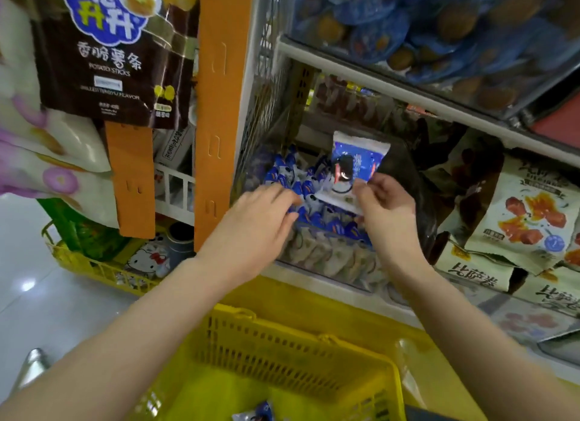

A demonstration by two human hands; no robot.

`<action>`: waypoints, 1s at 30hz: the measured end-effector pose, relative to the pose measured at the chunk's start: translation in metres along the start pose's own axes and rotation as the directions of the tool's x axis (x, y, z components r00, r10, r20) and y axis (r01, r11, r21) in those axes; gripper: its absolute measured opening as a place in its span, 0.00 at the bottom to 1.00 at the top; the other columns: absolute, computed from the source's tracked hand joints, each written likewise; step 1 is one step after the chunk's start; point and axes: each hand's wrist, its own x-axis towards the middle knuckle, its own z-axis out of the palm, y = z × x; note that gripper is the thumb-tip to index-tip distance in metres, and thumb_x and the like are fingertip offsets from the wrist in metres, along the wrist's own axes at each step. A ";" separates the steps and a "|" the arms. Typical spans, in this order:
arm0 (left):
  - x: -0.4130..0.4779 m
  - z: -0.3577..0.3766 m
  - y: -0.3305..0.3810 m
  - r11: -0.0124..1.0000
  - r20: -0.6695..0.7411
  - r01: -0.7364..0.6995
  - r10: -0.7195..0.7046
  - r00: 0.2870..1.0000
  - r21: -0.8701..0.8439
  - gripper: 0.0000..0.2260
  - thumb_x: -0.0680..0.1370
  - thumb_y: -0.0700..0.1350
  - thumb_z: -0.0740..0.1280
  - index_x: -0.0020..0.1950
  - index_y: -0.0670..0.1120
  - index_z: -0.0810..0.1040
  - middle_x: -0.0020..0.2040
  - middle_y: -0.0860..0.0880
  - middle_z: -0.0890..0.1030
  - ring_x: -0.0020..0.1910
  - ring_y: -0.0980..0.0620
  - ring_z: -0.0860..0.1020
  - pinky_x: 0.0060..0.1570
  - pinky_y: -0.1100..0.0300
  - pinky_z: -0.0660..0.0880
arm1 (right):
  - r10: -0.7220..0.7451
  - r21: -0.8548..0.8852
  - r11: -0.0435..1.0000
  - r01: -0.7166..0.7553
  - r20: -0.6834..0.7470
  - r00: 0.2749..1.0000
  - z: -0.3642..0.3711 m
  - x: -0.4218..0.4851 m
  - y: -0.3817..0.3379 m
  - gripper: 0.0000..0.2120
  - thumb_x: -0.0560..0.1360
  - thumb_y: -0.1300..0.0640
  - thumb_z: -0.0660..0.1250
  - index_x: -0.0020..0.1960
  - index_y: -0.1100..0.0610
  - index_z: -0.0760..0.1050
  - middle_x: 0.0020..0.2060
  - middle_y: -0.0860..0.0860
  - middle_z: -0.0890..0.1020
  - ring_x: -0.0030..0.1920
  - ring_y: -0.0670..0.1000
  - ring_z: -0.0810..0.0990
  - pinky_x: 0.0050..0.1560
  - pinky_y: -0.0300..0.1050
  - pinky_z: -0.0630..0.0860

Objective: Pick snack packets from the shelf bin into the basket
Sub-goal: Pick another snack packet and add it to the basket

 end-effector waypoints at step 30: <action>0.007 0.025 -0.034 0.943 -0.172 -0.270 0.304 0.937 0.195 0.12 0.78 0.48 0.58 0.41 0.46 0.78 0.35 0.51 0.78 0.34 0.51 0.75 0.40 0.58 0.69 | 0.177 -0.754 0.646 0.120 0.300 0.937 0.085 0.179 0.056 0.16 0.76 0.50 0.65 0.56 0.60 0.77 0.47 0.56 0.81 0.37 0.47 0.74 0.40 0.39 0.70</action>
